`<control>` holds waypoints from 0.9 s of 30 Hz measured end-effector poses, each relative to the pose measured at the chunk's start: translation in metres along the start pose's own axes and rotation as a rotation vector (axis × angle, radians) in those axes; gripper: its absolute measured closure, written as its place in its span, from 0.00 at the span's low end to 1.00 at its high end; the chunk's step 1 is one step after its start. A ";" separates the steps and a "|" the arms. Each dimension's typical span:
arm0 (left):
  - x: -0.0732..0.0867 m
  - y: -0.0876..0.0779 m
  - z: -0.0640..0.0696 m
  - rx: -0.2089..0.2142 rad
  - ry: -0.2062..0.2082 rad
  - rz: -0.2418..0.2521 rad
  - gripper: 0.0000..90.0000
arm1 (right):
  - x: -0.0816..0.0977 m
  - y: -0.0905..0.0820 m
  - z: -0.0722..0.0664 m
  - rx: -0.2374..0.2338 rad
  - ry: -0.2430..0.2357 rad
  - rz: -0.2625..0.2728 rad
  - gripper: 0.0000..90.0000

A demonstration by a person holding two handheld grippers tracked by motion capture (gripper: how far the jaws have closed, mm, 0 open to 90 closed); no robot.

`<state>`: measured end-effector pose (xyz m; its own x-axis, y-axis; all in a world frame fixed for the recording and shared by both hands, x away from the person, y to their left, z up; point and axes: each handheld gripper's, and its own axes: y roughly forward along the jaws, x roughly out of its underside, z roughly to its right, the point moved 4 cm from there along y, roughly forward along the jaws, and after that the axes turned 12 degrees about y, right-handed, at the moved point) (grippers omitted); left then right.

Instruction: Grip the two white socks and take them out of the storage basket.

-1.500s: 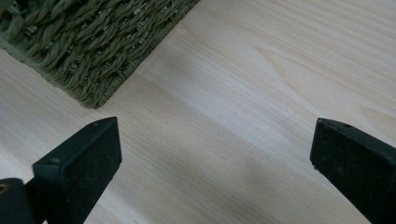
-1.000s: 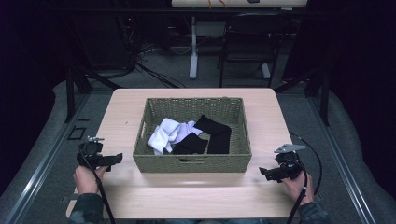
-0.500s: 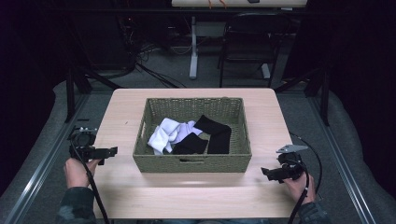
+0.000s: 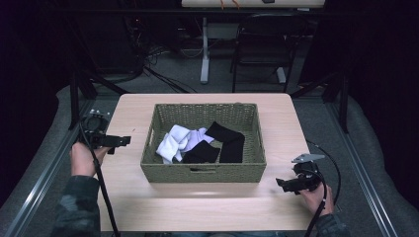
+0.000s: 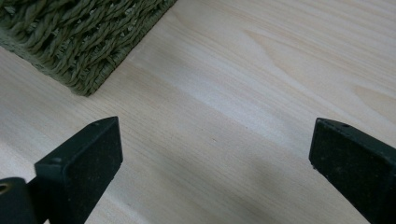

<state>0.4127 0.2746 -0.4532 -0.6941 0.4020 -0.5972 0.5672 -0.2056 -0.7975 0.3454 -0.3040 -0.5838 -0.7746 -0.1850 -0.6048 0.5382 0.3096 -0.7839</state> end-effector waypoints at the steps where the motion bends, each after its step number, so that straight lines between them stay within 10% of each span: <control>1: -0.004 0.000 0.002 0.003 0.008 -0.001 0.00 | 0.000 0.000 0.000 -0.001 0.001 0.002 0.02; 27: -0.090 0.055 0.072 0.121 0.211 -0.115 0.02 | -0.003 -0.001 0.000 0.004 -0.011 0.007 0.02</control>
<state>0.4746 0.1629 -0.4495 -0.6360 0.6032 -0.4813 0.4238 -0.2482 -0.8711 0.3469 -0.3035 -0.5812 -0.7670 -0.1935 -0.6118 0.5449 0.3070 -0.7803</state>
